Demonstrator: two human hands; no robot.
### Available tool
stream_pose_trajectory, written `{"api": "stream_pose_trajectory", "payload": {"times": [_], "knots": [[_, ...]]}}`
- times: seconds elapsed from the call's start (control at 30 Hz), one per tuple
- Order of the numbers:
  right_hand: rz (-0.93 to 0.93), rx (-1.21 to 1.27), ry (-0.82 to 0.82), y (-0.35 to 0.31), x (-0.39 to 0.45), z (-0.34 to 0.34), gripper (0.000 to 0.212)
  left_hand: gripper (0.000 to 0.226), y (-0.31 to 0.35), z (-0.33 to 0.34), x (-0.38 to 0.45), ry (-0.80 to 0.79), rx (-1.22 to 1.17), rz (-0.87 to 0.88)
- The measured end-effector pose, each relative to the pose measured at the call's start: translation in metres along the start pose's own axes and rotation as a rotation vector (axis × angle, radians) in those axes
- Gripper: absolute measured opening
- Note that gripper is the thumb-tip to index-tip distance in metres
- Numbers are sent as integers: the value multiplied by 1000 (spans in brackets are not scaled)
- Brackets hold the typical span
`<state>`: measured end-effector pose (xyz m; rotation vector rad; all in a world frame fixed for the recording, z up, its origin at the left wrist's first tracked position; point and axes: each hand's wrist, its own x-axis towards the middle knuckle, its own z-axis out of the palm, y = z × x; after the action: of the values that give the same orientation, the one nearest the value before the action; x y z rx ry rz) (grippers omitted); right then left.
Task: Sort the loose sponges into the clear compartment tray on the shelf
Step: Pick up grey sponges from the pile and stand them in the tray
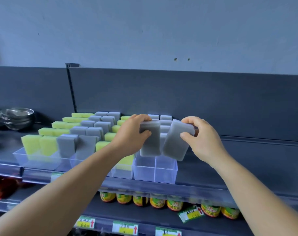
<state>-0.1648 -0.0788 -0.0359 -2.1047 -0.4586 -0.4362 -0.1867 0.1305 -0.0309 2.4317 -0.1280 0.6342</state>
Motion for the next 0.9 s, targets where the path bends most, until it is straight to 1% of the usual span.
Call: {"api": "stream_pose_trajectory", "payload": {"times": [0.1, 0.23, 0.37, 0.47, 0.57, 0.7, 0.8, 0.9], "knots": [[19, 6, -38, -3, 2, 16, 29, 31, -19, -4, 1, -39, -12, -19], [37, -42, -116, 1, 6, 28, 31, 34, -32, 1, -1, -130, -8, -56], [37, -89, -138, 8, 11, 31, 32, 34, -38, 10, -3, -134, 6, -58], [5, -143, -143, 10, 15, 31, 29, 38, -37, 15, 0, -146, 69, -48], [-58, -208, -183, 11, 20, 27, 25, 39, -33, 19, 2, -176, 139, -39], [-132, -288, -233, 8, 21, 24, 26, 38, -28, 25, 2, -201, 193, -56], [-146, -324, -257, 7, 19, 33, 26, 36, -28, 29, 0, -220, 255, -64], [-118, -376, -303, 14, 15, 42, 25, 35, -28, 32, -4, -223, 342, -53]]}}
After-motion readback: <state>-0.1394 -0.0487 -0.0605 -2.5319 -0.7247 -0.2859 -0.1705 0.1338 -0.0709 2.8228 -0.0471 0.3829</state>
